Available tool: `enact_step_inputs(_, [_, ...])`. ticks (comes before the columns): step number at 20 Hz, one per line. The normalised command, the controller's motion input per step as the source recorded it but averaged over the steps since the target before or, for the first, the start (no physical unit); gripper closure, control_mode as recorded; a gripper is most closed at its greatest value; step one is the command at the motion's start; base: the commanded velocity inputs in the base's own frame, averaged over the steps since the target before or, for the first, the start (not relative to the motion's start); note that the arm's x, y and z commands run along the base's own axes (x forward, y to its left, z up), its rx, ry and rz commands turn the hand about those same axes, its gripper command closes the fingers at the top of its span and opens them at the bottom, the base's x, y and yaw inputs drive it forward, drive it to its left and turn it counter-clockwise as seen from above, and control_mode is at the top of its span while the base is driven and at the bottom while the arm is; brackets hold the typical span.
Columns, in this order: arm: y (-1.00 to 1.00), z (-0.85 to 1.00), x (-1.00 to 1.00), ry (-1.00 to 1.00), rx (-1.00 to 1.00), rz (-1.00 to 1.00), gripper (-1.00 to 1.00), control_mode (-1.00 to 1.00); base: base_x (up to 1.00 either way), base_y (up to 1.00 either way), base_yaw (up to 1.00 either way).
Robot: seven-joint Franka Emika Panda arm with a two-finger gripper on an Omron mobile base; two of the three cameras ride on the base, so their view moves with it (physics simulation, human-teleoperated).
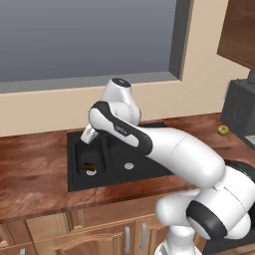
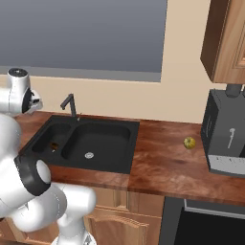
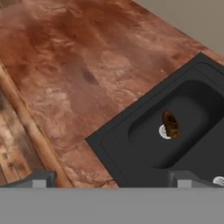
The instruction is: Turn on the sink faucet. Then move the sweet potato from the counter to the sink. Turn off the sink. Move the vegetable from the sink to the pot next to the stove. Finally move the pot to the rear left burner.
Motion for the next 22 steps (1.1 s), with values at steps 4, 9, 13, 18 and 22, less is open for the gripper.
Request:
enact_step_inputs(4, [0.01,-0.42,0.20,0.00,-0.07,0.00,-1.00,-1.00,0.00,0.00,0.00])
enact_step_inputs(9, [0.00,-0.47,0.24,0.00,-0.05,-0.01,-1.00,-1.00,0.00,0.00,0.00])
enact_step_inputs(13, [0.00,-0.41,0.27,0.00,-0.03,-0.01,-1.00,-1.00,0.00,0.00,0.00])
enact_step_inputs(18, [0.00,-0.32,0.27,0.00,-0.02,-0.02,-1.00,-1.00,0.00,0.00,0.00])
enact_step_inputs(22, [0.00,-0.26,0.27,0.00,-0.02,-0.02,-1.00,-1.00,0.00,0.00,0.00])
